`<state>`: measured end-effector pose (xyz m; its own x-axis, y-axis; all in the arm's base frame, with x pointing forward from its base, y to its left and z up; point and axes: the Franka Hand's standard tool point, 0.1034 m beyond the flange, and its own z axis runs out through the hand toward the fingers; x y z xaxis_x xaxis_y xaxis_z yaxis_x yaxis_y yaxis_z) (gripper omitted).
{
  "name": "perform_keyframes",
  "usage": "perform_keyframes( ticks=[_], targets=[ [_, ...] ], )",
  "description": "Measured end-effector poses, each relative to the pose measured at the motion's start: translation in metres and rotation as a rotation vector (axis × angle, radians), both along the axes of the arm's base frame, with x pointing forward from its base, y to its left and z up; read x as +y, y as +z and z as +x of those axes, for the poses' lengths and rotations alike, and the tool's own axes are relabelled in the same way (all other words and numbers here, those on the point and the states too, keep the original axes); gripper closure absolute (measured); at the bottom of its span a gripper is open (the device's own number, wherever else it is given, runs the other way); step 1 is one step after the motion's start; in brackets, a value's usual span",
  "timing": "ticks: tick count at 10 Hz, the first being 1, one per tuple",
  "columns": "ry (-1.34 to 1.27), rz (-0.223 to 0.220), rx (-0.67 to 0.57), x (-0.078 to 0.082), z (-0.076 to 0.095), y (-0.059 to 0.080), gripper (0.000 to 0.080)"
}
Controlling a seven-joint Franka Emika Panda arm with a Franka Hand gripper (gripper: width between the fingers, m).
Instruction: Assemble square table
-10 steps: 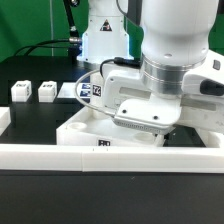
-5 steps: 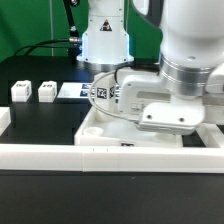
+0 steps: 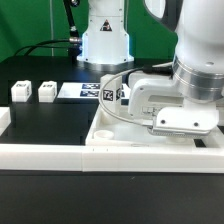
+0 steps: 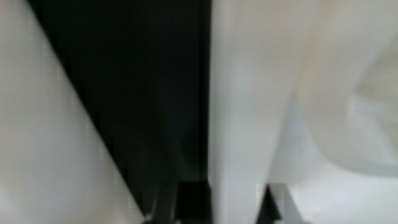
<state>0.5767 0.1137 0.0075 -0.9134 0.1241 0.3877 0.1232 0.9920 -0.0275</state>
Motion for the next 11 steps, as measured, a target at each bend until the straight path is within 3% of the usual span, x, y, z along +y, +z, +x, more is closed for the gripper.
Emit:
perform_keyframes(
  ticks=[4, 9, 10, 11],
  targets=[
    [0.108, 0.015, 0.116, 0.007, -0.008, -0.001, 0.0742],
    [0.115, -0.013, 0.158, 0.007, -0.008, 0.0, 0.0742],
    [0.114, -0.022, 0.161, 0.001, -0.009, 0.0, 0.0648],
    [0.115, -0.032, 0.165, -0.004, -0.009, 0.001, 0.0648]
  ],
)
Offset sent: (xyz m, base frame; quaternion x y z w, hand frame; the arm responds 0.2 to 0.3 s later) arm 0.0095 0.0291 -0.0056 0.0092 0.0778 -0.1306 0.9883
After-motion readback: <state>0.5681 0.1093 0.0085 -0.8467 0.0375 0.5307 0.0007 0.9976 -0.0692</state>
